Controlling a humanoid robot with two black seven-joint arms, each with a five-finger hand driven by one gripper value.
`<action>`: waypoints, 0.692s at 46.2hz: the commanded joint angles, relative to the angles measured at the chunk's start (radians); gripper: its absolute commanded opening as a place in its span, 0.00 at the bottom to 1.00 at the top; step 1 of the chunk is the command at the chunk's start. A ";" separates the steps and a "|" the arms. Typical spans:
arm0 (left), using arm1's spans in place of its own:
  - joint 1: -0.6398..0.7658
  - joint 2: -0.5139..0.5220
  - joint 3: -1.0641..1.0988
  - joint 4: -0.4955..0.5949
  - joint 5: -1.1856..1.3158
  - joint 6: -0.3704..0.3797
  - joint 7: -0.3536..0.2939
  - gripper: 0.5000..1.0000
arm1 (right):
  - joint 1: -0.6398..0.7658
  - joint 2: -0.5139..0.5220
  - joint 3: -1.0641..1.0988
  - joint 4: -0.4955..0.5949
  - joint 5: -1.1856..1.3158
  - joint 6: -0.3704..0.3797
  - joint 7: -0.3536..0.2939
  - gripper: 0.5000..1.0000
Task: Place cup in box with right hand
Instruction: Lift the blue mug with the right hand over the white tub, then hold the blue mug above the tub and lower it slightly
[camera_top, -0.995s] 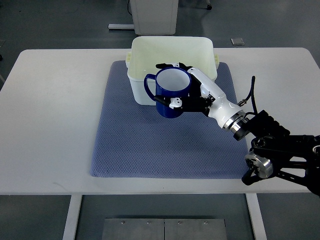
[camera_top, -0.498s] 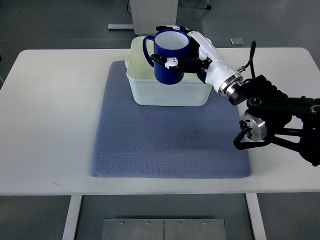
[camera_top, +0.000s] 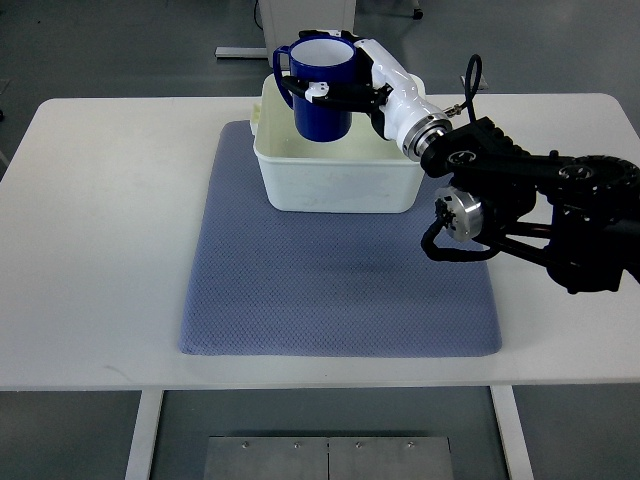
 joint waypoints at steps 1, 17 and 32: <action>0.000 0.000 0.000 0.000 -0.001 0.000 0.000 1.00 | 0.007 0.034 -0.004 -0.050 0.008 -0.009 -0.013 0.00; 0.000 0.000 0.000 0.000 0.000 0.000 0.000 1.00 | 0.005 0.101 -0.021 -0.191 0.054 -0.117 -0.045 0.00; 0.000 0.000 0.000 0.000 0.000 0.000 0.000 1.00 | -0.006 0.120 -0.021 -0.243 0.123 -0.134 -0.063 0.00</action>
